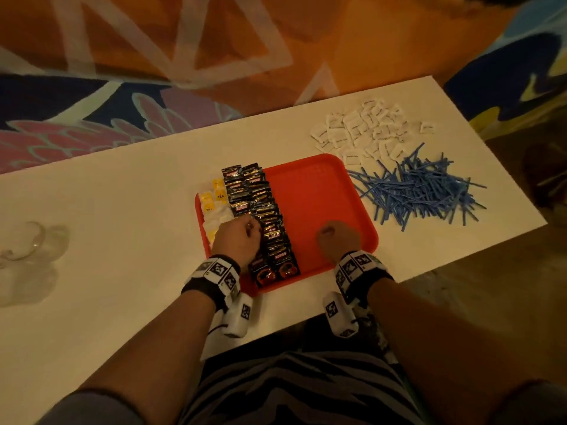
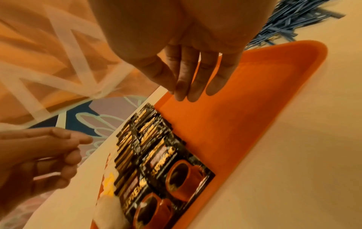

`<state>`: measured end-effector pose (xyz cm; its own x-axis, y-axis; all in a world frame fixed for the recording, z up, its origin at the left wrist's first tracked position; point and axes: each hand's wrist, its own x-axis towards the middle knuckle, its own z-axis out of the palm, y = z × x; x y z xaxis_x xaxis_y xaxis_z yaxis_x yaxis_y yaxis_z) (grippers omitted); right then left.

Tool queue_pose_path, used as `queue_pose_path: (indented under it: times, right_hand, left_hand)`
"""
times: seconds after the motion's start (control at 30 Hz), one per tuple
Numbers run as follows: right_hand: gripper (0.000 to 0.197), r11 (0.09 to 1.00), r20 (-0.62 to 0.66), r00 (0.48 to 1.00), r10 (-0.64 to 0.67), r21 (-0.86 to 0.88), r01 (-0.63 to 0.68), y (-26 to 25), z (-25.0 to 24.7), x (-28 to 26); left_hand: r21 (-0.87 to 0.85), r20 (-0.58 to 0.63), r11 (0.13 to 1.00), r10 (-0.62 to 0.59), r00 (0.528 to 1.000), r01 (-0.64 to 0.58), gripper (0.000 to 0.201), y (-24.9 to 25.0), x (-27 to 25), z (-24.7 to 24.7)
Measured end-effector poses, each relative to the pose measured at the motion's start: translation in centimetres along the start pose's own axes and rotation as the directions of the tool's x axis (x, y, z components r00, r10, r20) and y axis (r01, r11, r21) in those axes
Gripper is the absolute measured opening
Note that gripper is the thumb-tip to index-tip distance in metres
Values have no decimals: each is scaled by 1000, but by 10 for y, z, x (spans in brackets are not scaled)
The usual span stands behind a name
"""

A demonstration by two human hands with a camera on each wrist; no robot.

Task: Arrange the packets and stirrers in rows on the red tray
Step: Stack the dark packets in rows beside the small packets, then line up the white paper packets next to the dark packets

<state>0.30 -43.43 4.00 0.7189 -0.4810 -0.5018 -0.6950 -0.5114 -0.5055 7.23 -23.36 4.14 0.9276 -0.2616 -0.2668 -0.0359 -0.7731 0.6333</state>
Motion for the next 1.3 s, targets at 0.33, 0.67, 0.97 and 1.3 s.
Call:
queue_pose_path:
  times: [0.33, 0.67, 0.97, 1.3]
  right_hand:
    - [16, 998, 47, 999, 27, 53, -30, 85, -68, 60]
    - [12, 974, 127, 988, -89, 220, 59, 154, -140, 135]
    - [12, 940, 181, 972, -150, 330, 84, 154, -165, 179]
    - [10, 898, 267, 954, -139, 439, 8, 134, -179, 198]
  left_hand:
    - [259, 266, 908, 262, 928, -330, 33, 131, 107, 93]
    - [551, 332, 813, -7, 943, -188, 66, 221, 267, 170]
    - [606, 271, 793, -135, 953, -60, 65, 224, 299, 197]
    - [40, -35, 986, -163, 986, 165, 32, 234, 275, 173]
